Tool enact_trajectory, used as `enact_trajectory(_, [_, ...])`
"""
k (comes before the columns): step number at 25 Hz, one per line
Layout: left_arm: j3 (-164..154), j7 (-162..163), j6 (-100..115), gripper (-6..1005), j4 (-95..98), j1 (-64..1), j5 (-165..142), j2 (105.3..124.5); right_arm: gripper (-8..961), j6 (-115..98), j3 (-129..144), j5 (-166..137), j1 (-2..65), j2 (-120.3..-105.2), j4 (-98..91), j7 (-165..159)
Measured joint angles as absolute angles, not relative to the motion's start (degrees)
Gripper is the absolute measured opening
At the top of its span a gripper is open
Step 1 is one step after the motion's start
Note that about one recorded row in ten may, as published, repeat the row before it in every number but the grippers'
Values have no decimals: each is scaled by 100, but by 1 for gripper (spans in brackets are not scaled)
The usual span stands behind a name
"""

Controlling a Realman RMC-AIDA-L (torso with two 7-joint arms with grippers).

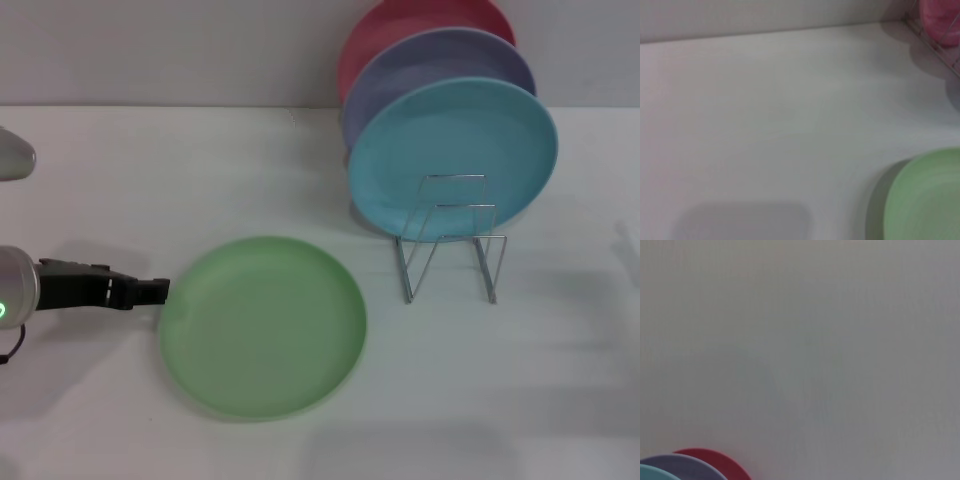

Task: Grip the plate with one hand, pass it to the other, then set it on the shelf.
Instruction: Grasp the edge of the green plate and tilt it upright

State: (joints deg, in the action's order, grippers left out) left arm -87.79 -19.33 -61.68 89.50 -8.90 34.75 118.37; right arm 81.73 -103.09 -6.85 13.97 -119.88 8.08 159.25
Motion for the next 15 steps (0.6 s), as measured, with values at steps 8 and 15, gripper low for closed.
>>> enact_trajectory(8, [-8815,-1944,-6180,772,8490,-1018,3476,11839,826,8117,-10306,-685,1397,-11988,808,15925])
enact_trajectory(15, [-8924,-1942,-6185,739,8262,-1109,3488,11839,825,8109,-10285,-685,1399,-11988,808,15925])
